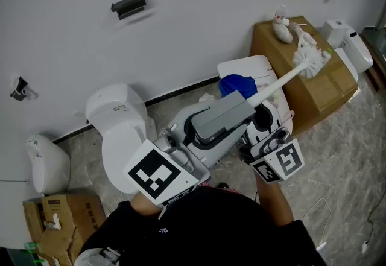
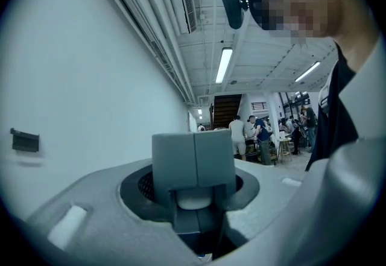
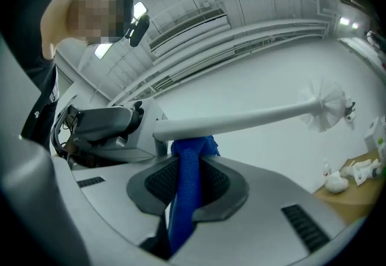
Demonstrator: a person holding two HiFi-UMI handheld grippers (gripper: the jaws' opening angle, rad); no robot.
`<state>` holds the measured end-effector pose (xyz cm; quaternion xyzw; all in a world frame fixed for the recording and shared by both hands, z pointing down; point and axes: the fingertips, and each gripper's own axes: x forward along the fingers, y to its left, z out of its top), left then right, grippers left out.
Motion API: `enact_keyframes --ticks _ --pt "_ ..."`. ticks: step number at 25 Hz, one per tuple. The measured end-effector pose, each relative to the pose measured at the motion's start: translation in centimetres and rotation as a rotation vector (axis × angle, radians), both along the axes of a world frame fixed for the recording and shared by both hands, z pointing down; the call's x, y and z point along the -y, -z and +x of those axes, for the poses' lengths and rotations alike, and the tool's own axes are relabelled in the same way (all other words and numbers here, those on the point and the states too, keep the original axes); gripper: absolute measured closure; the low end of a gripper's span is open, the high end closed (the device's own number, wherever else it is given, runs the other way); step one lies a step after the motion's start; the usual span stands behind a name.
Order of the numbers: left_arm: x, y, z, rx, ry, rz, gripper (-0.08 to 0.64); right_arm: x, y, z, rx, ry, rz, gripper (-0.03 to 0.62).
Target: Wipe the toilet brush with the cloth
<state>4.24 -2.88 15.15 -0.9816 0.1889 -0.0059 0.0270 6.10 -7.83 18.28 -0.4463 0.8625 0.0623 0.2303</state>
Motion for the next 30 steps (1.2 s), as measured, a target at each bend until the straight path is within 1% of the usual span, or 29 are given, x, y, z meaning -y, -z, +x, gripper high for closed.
enact_keyframes --ticks 2,6,9,16,30 --pt "0.1 0.1 0.0 0.003 0.0 0.004 0.391 -0.1 0.5 0.0 0.016 0.007 0.009 0.528" --pt "0.1 0.1 0.0 0.005 -0.005 0.012 0.391 -0.1 0.1 0.4 -0.008 -0.012 0.005 0.528" --pt "0.1 0.0 0.1 0.005 -0.001 0.005 0.391 -0.1 0.1 0.6 -0.009 -0.014 0.005 0.528" --pt "0.1 0.0 0.0 0.006 -0.005 0.014 0.391 0.0 0.3 1.2 0.033 -0.008 0.0 0.528" --pt "-0.1 0.1 -0.6 0.008 -0.007 0.007 0.391 0.4 0.2 2.1 0.066 -0.031 -0.024 0.528"
